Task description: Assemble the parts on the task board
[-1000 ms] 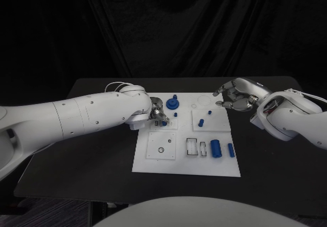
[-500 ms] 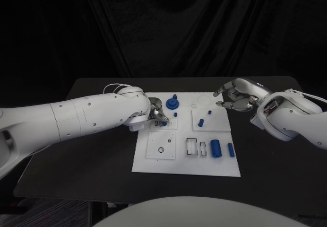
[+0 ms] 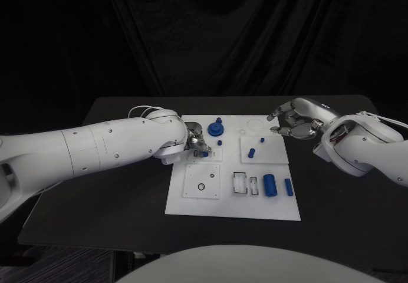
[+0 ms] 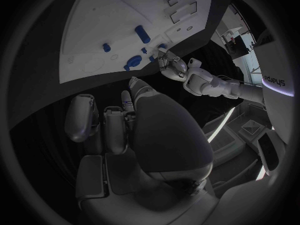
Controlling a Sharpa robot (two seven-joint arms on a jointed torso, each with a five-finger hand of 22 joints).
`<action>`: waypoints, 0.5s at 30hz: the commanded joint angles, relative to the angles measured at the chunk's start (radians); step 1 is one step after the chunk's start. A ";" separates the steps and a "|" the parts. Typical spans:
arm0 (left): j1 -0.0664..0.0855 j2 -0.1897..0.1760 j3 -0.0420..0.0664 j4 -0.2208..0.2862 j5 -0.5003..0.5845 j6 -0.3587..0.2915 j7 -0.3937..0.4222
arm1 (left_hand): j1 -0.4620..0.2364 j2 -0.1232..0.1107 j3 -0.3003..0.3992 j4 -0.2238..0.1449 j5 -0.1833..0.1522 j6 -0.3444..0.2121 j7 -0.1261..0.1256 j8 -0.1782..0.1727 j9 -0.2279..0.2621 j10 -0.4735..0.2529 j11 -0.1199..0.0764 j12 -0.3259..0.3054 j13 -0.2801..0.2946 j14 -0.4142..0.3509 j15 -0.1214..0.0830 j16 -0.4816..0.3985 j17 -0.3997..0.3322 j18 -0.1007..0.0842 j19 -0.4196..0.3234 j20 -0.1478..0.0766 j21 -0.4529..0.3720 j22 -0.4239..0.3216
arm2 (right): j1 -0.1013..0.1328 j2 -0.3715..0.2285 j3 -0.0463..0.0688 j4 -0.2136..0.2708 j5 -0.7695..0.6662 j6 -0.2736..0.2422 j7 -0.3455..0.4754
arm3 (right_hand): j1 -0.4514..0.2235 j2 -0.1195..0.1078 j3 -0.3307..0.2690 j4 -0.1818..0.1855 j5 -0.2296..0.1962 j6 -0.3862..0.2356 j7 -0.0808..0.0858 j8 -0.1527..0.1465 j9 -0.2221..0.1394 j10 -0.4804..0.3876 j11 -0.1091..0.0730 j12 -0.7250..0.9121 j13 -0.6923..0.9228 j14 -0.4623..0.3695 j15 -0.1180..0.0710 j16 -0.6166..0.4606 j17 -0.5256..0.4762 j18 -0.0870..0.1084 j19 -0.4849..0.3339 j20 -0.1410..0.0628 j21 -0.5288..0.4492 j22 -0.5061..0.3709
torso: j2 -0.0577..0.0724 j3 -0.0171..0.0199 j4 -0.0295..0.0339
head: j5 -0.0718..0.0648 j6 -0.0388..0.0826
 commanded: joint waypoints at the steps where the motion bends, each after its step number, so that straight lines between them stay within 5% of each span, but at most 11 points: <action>1: -0.004 -0.001 -0.001 0.005 0.002 -0.017 0.018 | 0.006 -0.003 0.042 -0.050 0.005 0.002 -0.009 -0.001 0.001 0.104 -0.007 0.004 0.263 0.104 -0.006 -0.004 0.263 -0.006 0.102 -0.007 -0.003 0.263 | -0.003 -0.002 0.001 0.001 -0.006 0.004 -0.019 | 0.006 0.006 0.007 -0.001 0.006 0.004 0.005 0.000 -0.001 -0.007 -0.002 -0.005 0.145 0.038 0.007 -0.005 0.071 0.008 -0.003 0.002 -0.004 0.088 | 0.000 0.0004 0.0007 | 0.000 0.000; 15: -0.004 -0.006 -0.001 0.008 0.002 -0.035 0.026 | 0.004 -0.003 0.042 -0.050 0.006 0.004 -0.009 -0.001 0.002 0.104 -0.007 0.004 0.263 0.104 -0.007 -0.004 0.263 -0.006 0.102 -0.007 -0.003 0.263 | -0.003 -0.002 0.001 0.001 -0.006 0.005 -0.019 | 0.006 0.006 0.007 -0.001 0.006 0.004 0.005 0.000 -0.001 -0.007 -0.002 -0.005 0.145 0.038 0.007 -0.005 0.071 0.008 -0.003 0.002 -0.004 0.088 | 0.000 0.0003 -0.0003 | 0.001 0.000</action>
